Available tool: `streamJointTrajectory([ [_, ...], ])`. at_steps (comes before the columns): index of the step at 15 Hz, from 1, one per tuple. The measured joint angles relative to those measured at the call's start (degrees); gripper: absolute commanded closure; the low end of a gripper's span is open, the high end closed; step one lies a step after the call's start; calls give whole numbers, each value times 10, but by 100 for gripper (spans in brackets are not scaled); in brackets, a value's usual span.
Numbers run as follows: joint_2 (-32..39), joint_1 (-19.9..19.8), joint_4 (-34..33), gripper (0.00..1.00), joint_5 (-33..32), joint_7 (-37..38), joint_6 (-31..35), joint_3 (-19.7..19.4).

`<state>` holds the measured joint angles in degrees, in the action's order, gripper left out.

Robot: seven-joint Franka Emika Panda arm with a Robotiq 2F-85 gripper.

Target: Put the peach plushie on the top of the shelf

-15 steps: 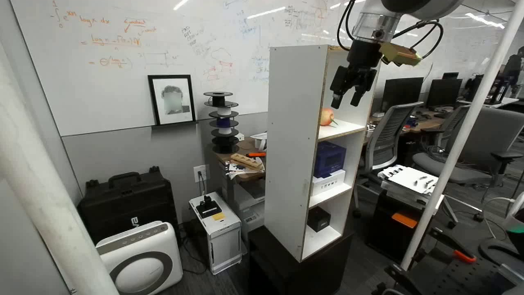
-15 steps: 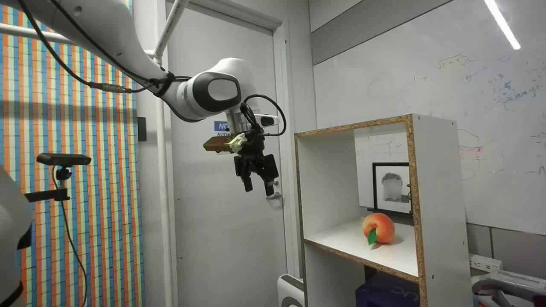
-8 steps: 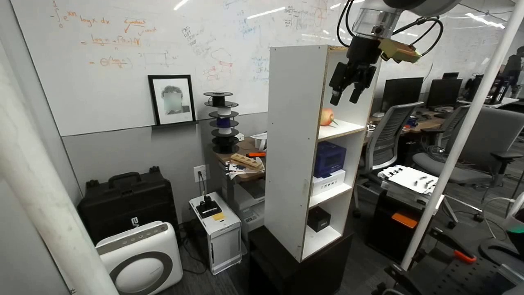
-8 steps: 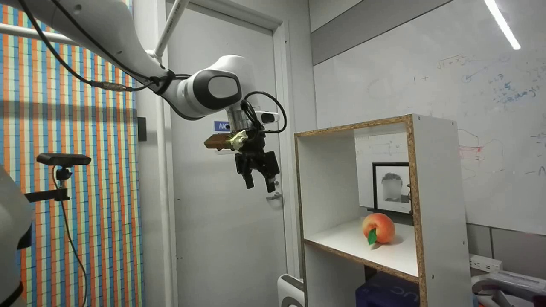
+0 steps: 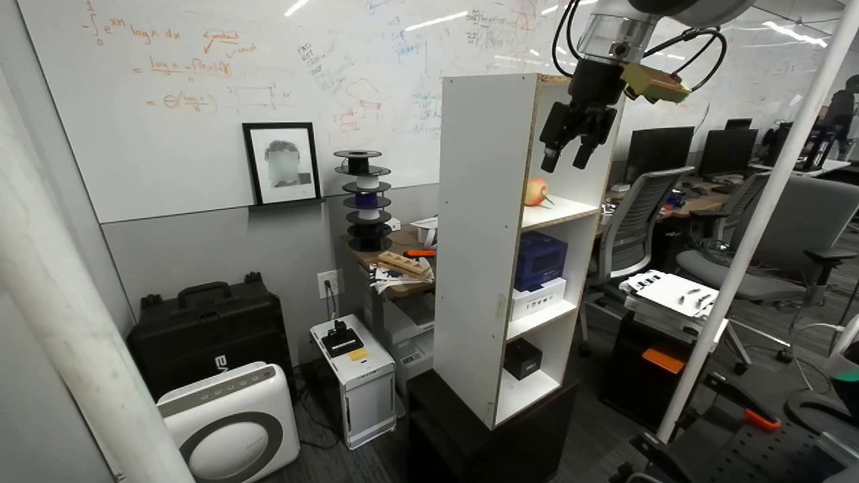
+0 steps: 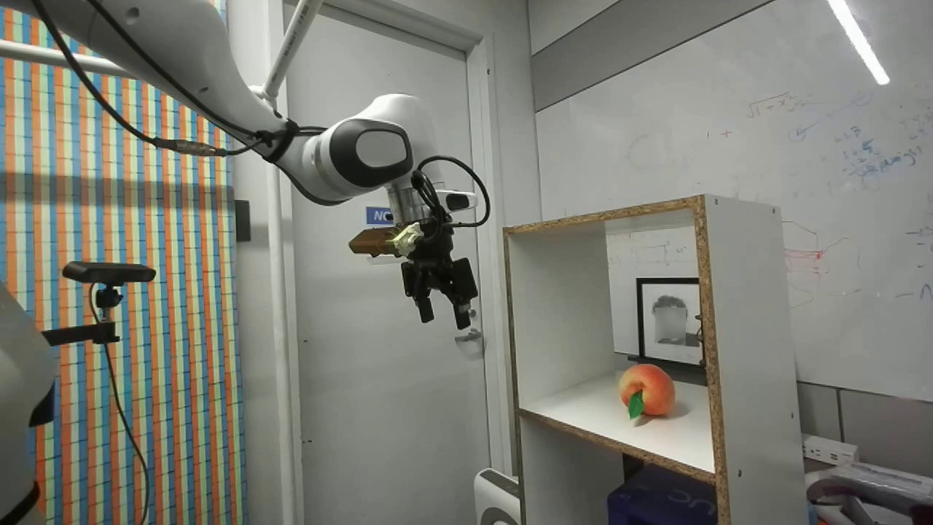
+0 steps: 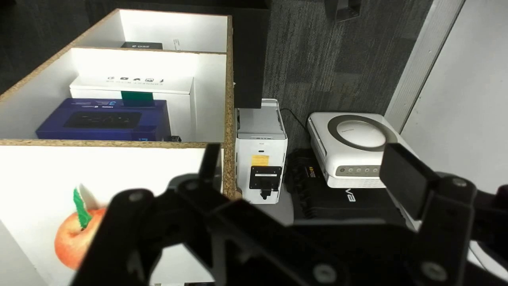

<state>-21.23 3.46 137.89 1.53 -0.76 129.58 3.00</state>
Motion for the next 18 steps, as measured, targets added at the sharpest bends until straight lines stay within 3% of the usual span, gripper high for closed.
streamJointTrajectory([
  [6, 0, -12, 23, 0, -8, -8, 10, -20],
  [11, 1, -65, 54, 0, -51, -44, 55, -74],
  [14, 13, -104, 76, 0, -98, -55, 160, -99],
  [18, 67, -134, 85, 0, -129, -47, 342, -102],
])
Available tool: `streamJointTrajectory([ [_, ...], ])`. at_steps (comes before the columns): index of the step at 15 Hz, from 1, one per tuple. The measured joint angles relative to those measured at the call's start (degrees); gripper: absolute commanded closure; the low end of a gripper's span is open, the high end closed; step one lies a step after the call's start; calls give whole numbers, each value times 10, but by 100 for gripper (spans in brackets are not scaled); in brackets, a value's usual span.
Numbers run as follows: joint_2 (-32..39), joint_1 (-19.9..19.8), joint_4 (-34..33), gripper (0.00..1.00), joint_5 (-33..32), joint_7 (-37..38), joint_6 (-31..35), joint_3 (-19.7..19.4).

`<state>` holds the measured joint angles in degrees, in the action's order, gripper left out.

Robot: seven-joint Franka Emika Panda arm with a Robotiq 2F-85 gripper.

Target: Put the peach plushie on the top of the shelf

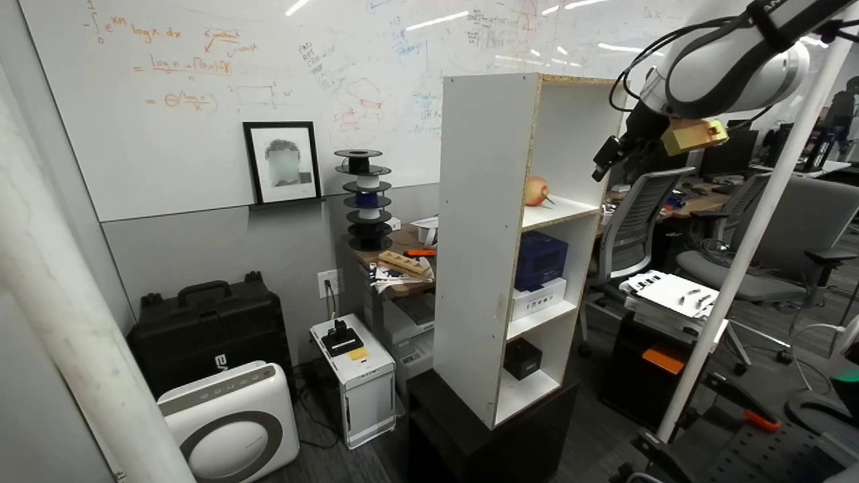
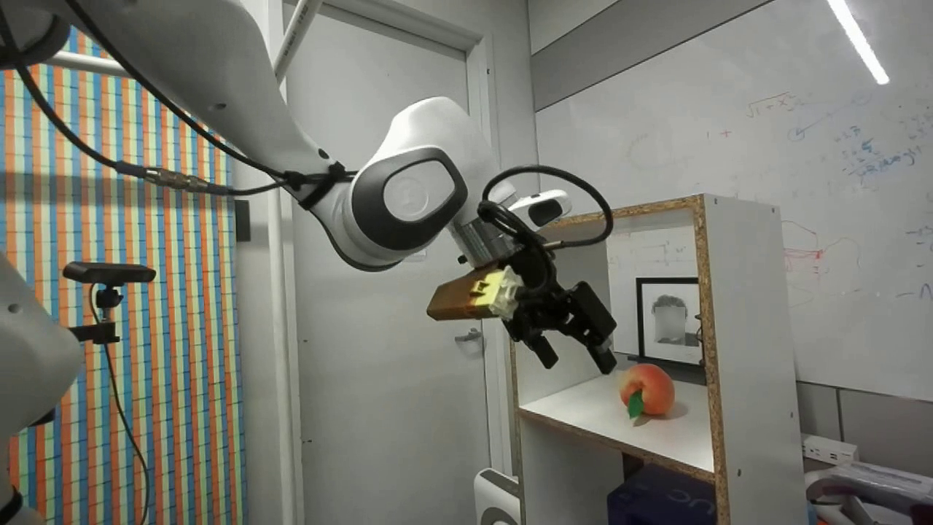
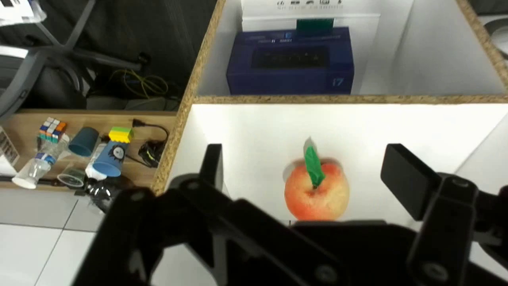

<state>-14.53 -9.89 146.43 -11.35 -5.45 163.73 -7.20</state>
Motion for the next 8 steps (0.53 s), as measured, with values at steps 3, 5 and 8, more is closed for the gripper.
streamJointTrajectory([
  [3, 61, 0, -5, 0, 0, 16, 106, 7],
  [5, 103, 4, -14, 0, 2, 28, 158, 12],
  [8, 158, 11, -31, 0, 12, 34, 232, 17],
])
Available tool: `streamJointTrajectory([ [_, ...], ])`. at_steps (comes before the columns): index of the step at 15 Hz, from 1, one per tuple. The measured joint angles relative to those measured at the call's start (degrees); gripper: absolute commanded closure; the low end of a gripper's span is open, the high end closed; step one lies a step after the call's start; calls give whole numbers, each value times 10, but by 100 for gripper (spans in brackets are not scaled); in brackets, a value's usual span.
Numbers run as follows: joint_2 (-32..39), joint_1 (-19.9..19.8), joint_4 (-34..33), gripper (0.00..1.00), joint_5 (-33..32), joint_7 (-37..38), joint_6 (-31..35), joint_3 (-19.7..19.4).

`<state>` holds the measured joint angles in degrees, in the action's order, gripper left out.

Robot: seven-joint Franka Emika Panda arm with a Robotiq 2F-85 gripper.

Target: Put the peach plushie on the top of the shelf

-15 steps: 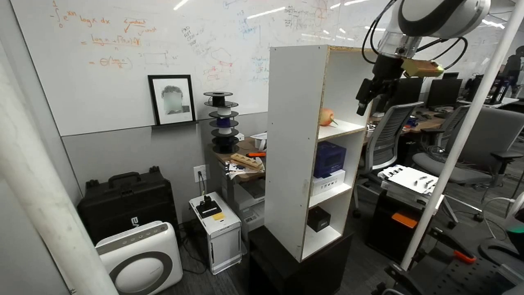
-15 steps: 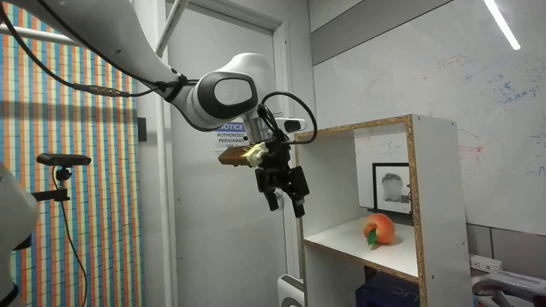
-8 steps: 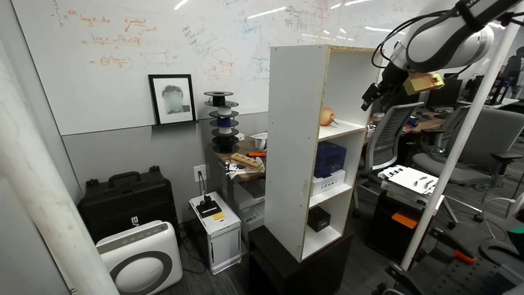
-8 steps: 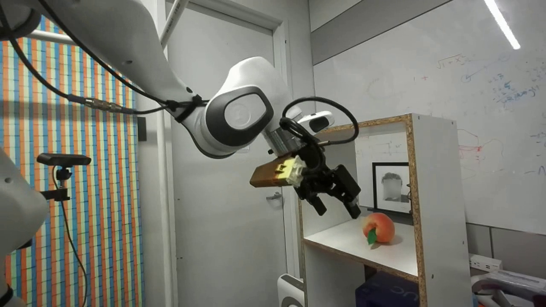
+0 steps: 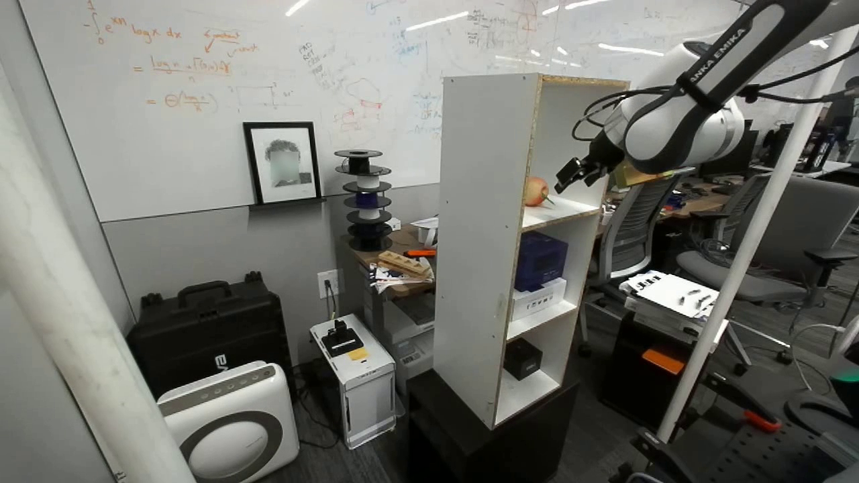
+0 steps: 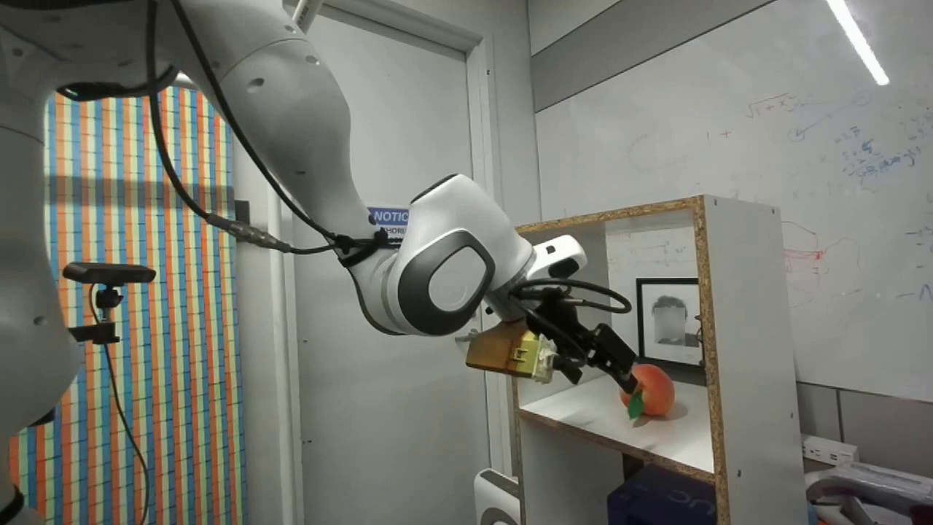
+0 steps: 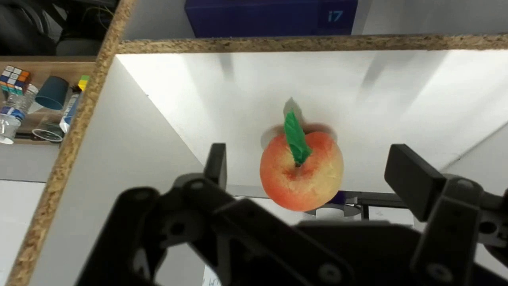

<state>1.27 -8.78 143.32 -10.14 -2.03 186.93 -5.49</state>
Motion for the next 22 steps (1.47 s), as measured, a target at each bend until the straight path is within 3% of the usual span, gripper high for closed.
streamJointTrajectory([
  [6, 61, 8, -32, 0, 21, 33, 93, 25],
  [15, 135, -30, -112, 0, 17, 52, 105, 33],
  [22, 189, -26, -164, 0, 72, 63, 143, 33],
])
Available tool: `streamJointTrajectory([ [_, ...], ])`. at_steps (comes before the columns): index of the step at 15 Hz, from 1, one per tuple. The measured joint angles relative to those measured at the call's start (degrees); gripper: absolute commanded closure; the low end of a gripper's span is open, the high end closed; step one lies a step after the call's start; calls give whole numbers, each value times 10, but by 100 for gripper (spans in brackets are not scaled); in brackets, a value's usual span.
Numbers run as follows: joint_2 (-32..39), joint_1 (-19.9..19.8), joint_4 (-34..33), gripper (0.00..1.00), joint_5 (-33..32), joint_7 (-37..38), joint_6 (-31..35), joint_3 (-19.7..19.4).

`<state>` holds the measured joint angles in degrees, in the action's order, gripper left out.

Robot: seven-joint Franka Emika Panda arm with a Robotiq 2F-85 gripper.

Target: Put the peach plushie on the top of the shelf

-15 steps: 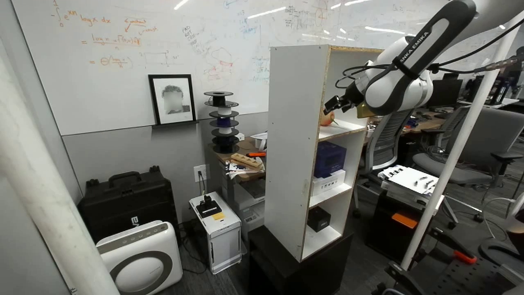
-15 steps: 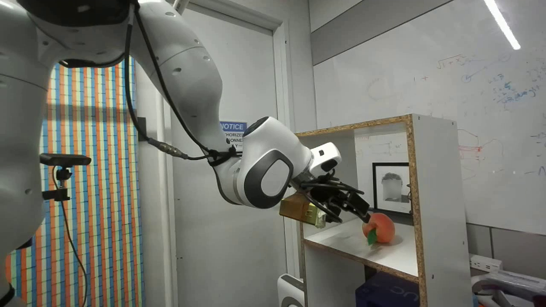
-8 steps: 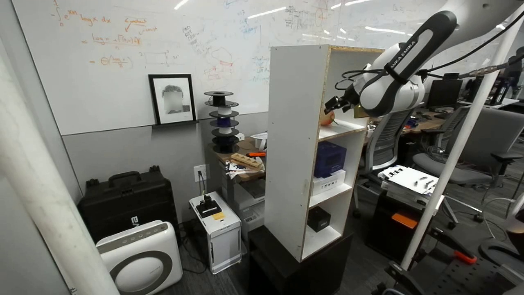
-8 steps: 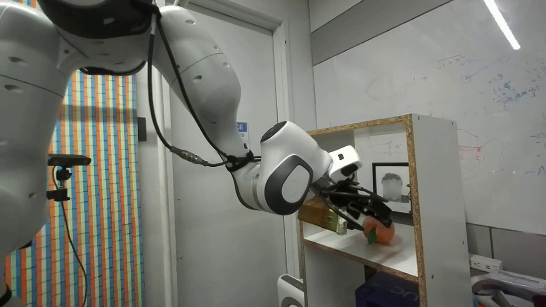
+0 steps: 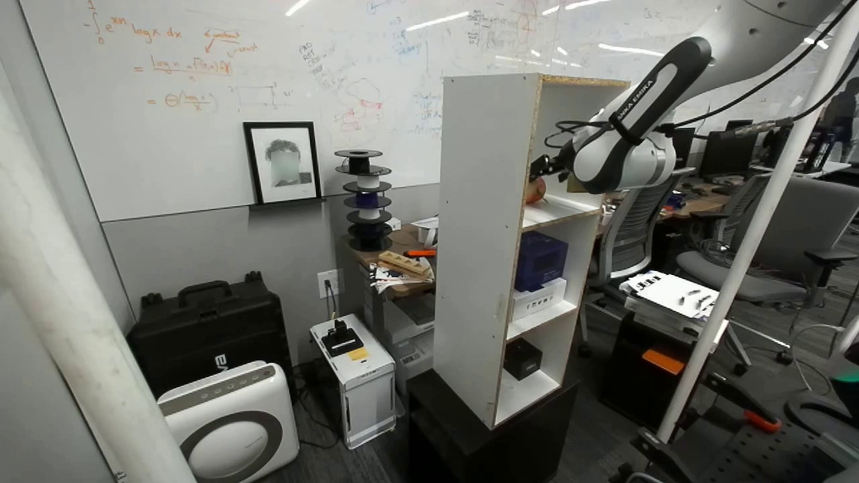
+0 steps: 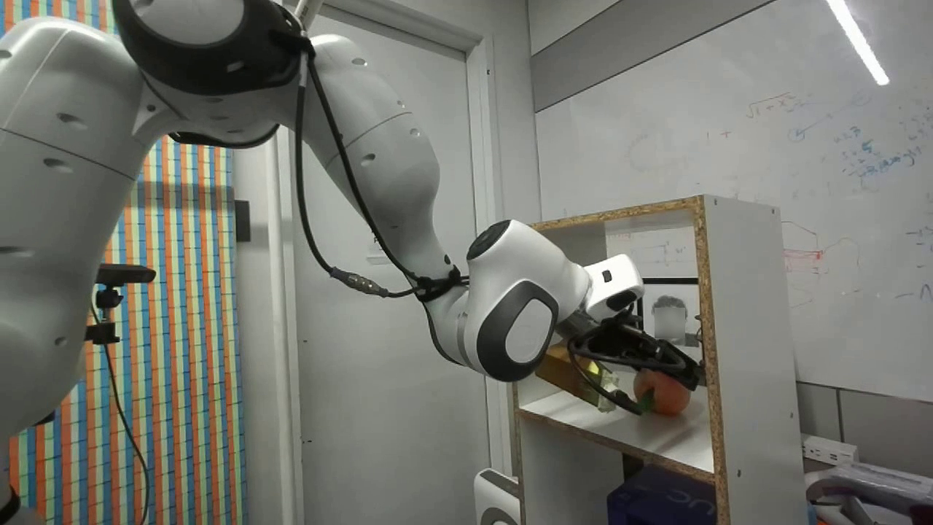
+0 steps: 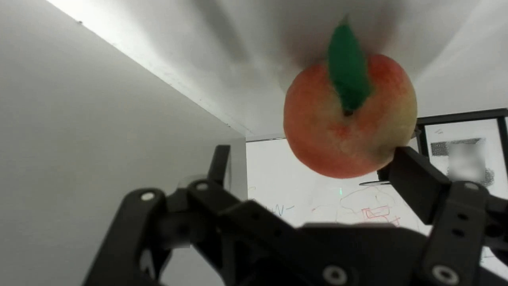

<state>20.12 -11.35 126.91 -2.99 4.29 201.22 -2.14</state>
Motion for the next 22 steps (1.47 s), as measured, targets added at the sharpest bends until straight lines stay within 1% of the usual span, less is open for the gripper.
streamJointTrajectory([
  [7, 38, 15, -33, 0, 43, 10, 4, 0],
  [8, 42, 17, -37, 25, 47, 11, 4, 0],
  [9, 45, 18, -41, 25, 50, 12, 4, 0],
  [10, 48, 19, -44, 32, 52, 14, 4, 0],
  [11, 51, 20, -46, 42, 53, 14, 4, 0],
  [12, 53, 21, -48, 49, 55, 15, 4, 0],
  [13, 54, 22, -50, 51, 55, 15, 4, 0],
  [19, 54, 22, -51, 51, 55, 17, 2, 5],
  [22, 44, 22, -45, 51, 55, 17, -13, 11],
])
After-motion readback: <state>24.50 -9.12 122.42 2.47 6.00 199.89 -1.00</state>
